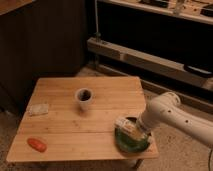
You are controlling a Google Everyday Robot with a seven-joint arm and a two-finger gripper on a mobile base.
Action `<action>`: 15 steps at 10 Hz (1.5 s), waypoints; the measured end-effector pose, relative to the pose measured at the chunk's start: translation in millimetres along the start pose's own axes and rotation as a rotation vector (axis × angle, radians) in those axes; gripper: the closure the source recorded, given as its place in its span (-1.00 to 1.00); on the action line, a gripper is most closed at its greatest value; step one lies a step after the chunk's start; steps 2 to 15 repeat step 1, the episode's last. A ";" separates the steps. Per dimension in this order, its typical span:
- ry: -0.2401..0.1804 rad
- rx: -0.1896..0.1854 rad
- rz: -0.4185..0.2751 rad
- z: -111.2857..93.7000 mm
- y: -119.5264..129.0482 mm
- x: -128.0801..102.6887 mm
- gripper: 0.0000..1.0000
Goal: Place the bottle in the ceramic bowl
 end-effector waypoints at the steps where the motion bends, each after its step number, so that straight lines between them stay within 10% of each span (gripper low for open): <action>1: -0.001 -0.001 0.000 0.3 0.7 -0.5 0.20; 15: -0.001 -0.001 0.000 0.3 0.7 -0.5 0.20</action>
